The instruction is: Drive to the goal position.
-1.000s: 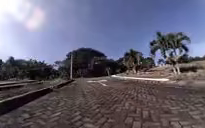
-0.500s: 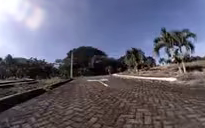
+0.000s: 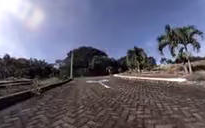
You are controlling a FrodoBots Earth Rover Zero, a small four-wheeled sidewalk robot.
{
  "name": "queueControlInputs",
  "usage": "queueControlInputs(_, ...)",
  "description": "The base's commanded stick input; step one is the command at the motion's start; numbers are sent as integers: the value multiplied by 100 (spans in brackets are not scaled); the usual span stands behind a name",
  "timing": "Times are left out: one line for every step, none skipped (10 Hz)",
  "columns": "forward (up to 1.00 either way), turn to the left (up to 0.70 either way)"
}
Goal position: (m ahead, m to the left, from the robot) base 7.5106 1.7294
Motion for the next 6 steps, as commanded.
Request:
queueControlInputs(100,0)
queueControlInputs(100,0)
queueControlInputs(100,0)
queueControlInputs(100,0)
queueControlInputs(100,0)
queueControlInputs(100,0)
